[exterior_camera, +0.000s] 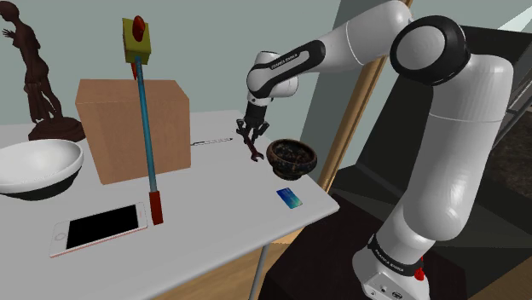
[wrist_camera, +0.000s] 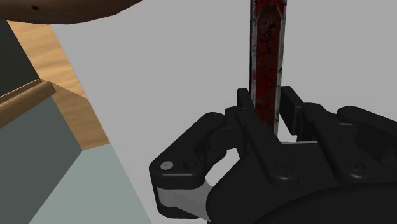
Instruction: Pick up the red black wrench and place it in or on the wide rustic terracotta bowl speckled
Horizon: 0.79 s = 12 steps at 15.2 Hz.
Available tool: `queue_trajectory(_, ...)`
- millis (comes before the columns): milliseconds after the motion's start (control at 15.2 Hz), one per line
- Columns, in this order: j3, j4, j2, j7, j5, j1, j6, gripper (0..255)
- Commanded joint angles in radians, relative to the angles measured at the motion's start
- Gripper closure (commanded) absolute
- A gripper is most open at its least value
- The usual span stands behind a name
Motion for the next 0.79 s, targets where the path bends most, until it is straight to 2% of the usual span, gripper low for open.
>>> queue_trajectory(0,-0.001,0.011,-0.014,0.002,-0.002,-0.001,-0.025,255)
queue_trajectory(726,-0.004,0.079,-0.077,0.017,-0.012,-0.001,-0.156,255)
